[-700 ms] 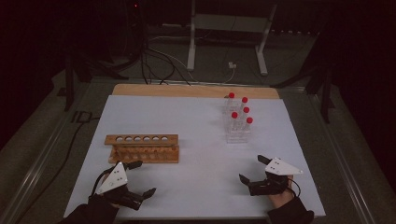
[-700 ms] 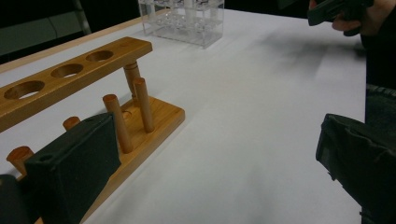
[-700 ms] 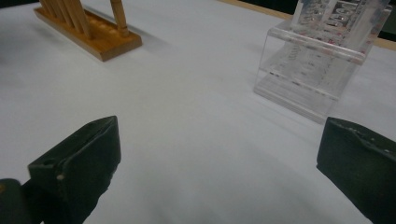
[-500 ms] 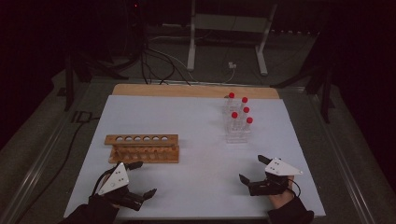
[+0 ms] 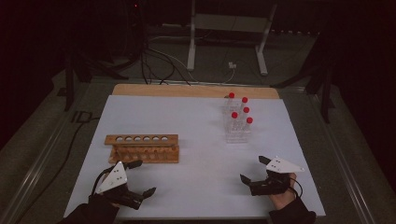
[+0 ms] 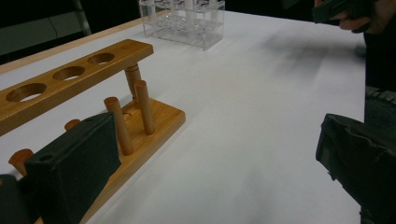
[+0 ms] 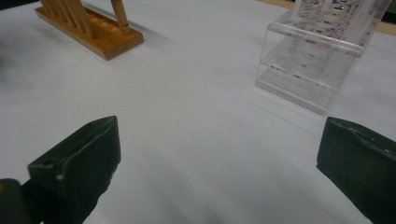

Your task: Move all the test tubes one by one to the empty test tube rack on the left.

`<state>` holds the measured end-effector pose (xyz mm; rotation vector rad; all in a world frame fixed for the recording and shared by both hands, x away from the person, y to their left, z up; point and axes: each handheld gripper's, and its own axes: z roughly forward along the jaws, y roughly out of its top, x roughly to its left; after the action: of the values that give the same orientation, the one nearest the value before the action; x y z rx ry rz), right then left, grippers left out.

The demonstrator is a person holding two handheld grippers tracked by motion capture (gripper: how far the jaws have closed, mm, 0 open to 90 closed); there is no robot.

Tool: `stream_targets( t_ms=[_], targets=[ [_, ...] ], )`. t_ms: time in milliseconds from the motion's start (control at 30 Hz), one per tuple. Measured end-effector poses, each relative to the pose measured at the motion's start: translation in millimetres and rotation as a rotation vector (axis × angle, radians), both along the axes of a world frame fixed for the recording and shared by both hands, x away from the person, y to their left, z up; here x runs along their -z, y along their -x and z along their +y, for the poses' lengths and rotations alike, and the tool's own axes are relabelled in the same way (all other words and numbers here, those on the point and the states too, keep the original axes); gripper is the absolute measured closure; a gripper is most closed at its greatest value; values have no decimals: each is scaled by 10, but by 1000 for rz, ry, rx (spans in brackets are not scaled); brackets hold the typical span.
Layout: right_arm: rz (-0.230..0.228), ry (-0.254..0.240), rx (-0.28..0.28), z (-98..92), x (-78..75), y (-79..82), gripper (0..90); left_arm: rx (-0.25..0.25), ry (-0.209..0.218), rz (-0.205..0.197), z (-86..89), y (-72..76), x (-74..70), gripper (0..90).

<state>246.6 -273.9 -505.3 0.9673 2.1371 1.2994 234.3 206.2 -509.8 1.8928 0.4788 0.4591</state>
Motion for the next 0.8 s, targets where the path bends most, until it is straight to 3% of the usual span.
stream_targets(
  t_ms=[500,800],
  targets=[
    [-6,2,20,19,-246,9,0,2,10,4,9,4,-10,3],
    [-24,-28,40,-47,-394,-19,0,2,12,6,11,0,-6,3]
  ],
)
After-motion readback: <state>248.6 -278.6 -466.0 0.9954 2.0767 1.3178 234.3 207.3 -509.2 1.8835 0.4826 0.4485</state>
